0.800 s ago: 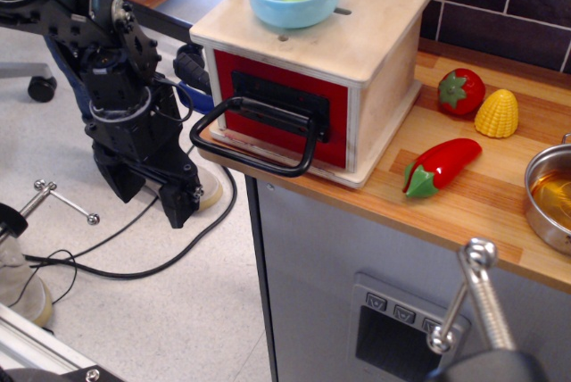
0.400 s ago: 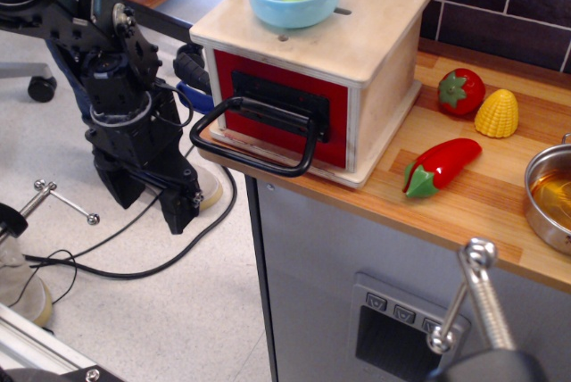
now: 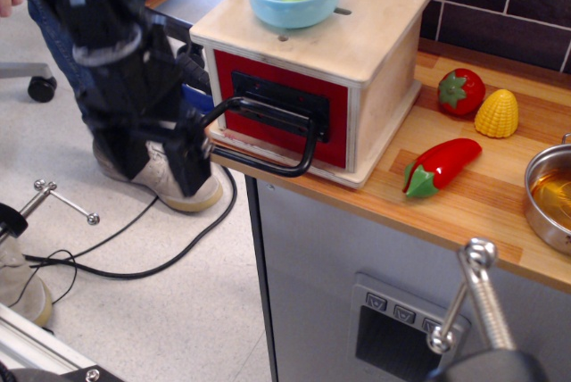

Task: Open drawer of box

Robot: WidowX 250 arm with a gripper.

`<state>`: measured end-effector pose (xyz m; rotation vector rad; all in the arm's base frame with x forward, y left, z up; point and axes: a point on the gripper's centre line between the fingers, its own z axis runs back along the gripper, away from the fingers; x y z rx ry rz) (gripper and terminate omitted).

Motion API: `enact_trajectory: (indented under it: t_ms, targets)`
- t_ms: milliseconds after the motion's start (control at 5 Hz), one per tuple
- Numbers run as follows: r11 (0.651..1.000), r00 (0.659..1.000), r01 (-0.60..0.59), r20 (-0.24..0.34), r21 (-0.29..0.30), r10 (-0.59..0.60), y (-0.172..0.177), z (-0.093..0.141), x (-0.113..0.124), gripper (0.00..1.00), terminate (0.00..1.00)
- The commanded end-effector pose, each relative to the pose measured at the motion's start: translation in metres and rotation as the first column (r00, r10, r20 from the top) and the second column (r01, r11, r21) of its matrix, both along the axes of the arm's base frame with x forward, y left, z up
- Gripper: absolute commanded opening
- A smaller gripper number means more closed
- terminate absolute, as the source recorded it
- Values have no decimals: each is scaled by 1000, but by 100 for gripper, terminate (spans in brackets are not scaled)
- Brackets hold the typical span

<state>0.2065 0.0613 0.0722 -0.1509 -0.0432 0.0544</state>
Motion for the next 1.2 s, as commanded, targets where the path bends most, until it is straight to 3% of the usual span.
enact_trajectory:
  t_ms: [0, 200, 400, 1000]
  targets:
    - [998, 993, -38, 111, -43, 42, 2, 59, 49, 100, 0]
    - [999, 983, -33, 179, -12, 35, -10, 49, 59, 100, 0]
    - [1000, 981, -25, 191, 14, 22, -15, 36, 66, 100, 0]
    - [994, 971, -7, 238, 108, -19, -25, -20, 50, 100, 0]
